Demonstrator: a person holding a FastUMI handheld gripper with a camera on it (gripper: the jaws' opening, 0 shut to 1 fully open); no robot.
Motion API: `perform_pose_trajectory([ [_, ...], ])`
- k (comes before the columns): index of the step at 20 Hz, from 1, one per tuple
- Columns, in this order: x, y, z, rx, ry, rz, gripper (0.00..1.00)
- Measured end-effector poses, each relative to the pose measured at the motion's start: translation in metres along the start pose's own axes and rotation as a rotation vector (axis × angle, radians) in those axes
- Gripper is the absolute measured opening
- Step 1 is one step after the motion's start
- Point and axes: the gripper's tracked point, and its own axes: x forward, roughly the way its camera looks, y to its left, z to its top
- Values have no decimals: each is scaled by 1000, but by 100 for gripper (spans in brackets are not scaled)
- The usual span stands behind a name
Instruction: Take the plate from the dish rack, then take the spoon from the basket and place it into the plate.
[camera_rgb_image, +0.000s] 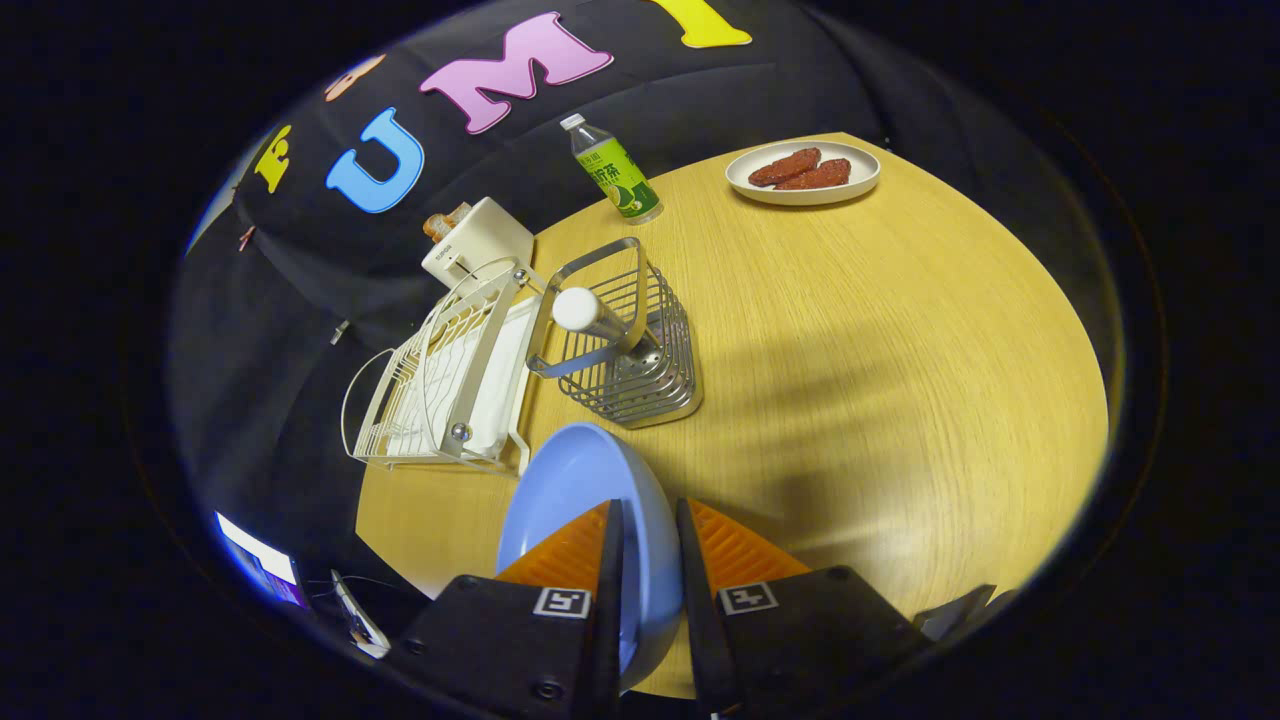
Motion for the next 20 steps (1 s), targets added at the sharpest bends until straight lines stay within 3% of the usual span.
perform_pose_trajectory([
  [2, -3, -4, 1, -19, -10, 4, 48],
  [4, -8, -2, 5, -71, -27, 14, 49],
  [8, -27, 8, 33, -204, -155, 52, 88],
  [10, -36, 12, 46, -275, -230, 65, 97],
  [20, -35, 53, 100, -495, -463, 141, 98],
])
